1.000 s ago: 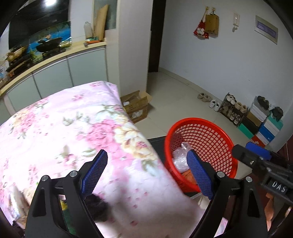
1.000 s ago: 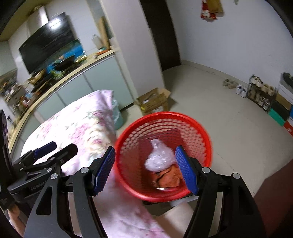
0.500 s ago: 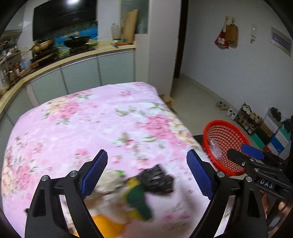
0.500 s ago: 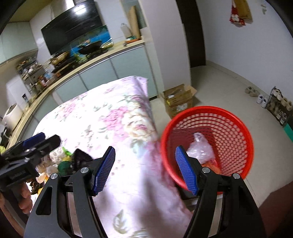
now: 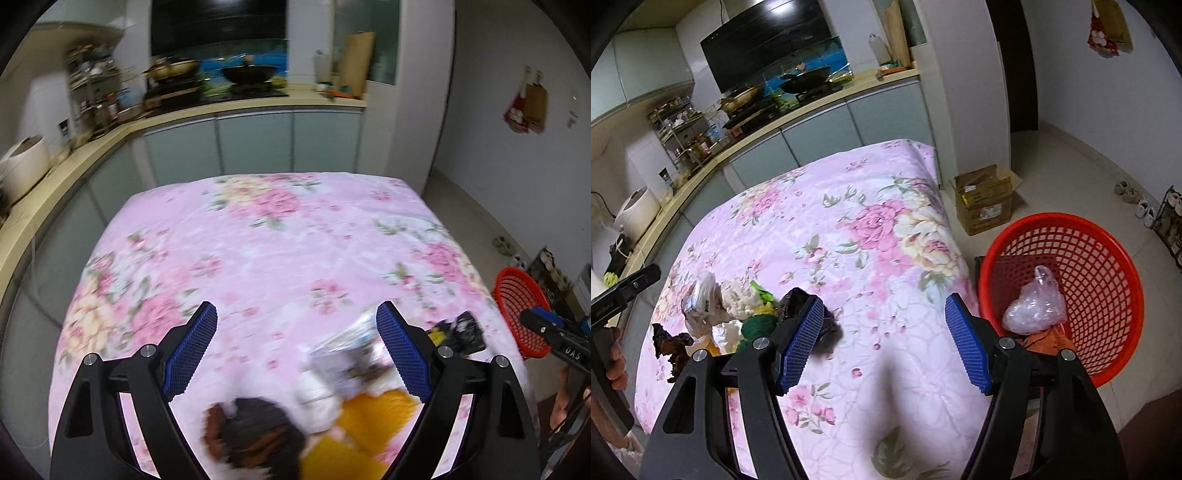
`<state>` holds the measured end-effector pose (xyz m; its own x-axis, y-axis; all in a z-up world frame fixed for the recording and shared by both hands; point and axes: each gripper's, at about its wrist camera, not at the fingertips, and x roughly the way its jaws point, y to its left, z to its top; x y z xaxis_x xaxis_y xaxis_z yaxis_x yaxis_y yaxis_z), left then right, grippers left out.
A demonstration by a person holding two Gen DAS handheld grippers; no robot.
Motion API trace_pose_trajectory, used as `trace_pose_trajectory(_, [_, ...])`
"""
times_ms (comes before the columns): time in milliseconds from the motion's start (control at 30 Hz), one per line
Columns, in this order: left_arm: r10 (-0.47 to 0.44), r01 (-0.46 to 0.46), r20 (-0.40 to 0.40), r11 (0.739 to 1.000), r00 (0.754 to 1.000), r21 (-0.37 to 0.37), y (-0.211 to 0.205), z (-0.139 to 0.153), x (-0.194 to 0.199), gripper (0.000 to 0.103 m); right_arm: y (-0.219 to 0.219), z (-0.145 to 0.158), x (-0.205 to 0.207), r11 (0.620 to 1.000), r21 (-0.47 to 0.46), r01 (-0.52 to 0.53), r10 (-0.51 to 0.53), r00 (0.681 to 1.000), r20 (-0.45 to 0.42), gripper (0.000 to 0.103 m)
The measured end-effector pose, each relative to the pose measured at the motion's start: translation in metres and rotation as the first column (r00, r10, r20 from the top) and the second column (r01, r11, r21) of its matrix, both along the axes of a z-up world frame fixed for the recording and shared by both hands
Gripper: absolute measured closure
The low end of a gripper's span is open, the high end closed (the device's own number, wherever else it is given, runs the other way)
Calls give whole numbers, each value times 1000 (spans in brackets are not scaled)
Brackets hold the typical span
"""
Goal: Collect trash
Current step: 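Return both tools to the quilt and approach the remaining trash, then grasp the black plastic bag with the left tool while the right tool grasps the snack wrapper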
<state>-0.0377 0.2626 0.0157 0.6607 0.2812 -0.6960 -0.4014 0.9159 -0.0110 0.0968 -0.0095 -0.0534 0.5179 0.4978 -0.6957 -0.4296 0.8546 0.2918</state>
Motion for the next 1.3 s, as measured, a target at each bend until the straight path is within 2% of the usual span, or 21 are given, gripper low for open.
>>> trace_pose_trajectory(300, [73,-74,-17,994,997,-82,32,-16,-50,18,16,-3,-3,999,1,-45,45,999,-8,37])
trace_pose_trajectory(533, [47,-60,-90,988,995,-144,24,-58,-49,17,26,-2,-6,998,-3,-67,67,998,-9,37])
trace_pose_trajectory(700, [65,-81,-98,983,993,-166,30,-78,-48,19,38,0,-11,995,-20,-97,97,995,1,37])
trace_pose_trajectory(733, [68,-83,-93,982,993,-170,31,-80,-48,21,41,1,-12,995,-22,-102,102,995,3,37])
trace_pose_trajectory(800, [62,-77,-88,980,994,-181,33,-82,-48,35,47,2,-14,993,-25,-114,114,993,6,37])
trace_pose_trajectory(900, [54,-71,-91,978,994,-195,36,-86,-46,50,62,5,-18,989,-35,-143,144,989,17,37])
trace_pose_trajectory(967, [51,-68,-85,977,995,-204,37,-88,-45,55,77,9,-22,984,-42,-174,176,984,29,37])
trace_pose_trajectory(1233, [70,-75,-35,981,997,-178,47,-76,-51,58,133,22,-40,953,-61,-297,302,951,74,36])
trace_pose_trajectory(1300, [96,-98,-20,981,995,-170,53,-70,-55,58,147,22,-44,944,-65,-322,327,942,77,31])
